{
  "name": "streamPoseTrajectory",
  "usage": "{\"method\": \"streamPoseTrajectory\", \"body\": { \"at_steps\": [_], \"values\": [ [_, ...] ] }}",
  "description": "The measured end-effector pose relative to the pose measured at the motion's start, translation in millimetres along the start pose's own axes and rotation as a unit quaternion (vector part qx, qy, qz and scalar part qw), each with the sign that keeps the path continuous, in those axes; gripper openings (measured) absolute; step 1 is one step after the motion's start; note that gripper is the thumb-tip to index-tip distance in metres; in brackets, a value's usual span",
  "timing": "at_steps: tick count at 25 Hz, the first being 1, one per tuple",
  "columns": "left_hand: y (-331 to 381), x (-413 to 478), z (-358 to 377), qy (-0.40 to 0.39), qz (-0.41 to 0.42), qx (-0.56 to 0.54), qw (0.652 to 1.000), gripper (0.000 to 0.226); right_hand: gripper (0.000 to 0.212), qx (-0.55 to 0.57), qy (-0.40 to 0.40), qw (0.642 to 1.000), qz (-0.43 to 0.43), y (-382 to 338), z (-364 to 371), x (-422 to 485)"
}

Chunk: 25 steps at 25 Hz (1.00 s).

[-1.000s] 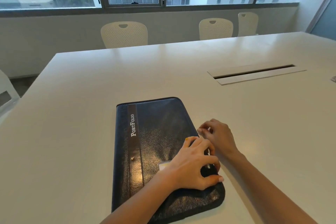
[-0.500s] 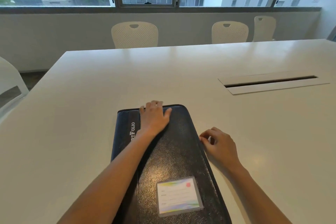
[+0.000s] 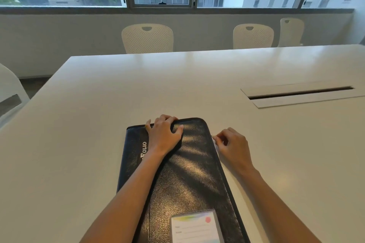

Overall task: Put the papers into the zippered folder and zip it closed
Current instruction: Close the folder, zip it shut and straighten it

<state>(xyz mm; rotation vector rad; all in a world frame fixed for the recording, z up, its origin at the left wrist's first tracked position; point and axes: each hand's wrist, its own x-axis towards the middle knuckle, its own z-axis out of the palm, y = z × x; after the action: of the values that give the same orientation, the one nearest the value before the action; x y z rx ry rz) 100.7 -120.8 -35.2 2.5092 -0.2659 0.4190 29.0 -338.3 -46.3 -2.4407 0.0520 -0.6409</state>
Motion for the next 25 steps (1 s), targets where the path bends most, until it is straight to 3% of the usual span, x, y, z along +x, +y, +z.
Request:
{"method": "streamPoseTrajectory", "body": {
  "at_steps": [4, 7, 11, 14, 20, 25],
  "values": [
    [0.5, -0.4, 0.6, -0.009, -0.001, 0.008, 1.0, 0.047, 0.01, 0.029, -0.015, 0.999, 0.008, -5.5, 20.4, 39.0],
    [-0.7, -0.3, 1.5, -0.009, -0.001, 0.008, 1.0, 0.047, 0.01, 0.105, -0.083, 0.99, 0.034, -11.4, 26.9, 64.3],
    [4.8, -2.2, -2.6, -0.045, -0.006, 0.048, 0.998, 0.051, 0.006, 0.174, -0.277, 0.93, 0.167, -7.0, 10.8, 106.5],
    [7.6, -6.5, -12.5, -0.049, -0.03, 0.145, 0.988, 0.064, 0.015, 0.162, -0.347, 0.887, 0.258, -10.8, 7.7, 130.3],
    [-29.8, -22.7, -61.9, -0.08, -0.203, 0.241, 0.946, 0.093, 0.014, 0.06, -0.365, 0.879, 0.3, -39.8, 18.4, 149.8],
    [-43.5, -33.3, -75.4, -0.092, -0.207, 0.229, 0.947, 0.092, 0.011, -0.004, -0.338, 0.906, 0.255, -68.7, 30.4, 149.8]
  ]
}}
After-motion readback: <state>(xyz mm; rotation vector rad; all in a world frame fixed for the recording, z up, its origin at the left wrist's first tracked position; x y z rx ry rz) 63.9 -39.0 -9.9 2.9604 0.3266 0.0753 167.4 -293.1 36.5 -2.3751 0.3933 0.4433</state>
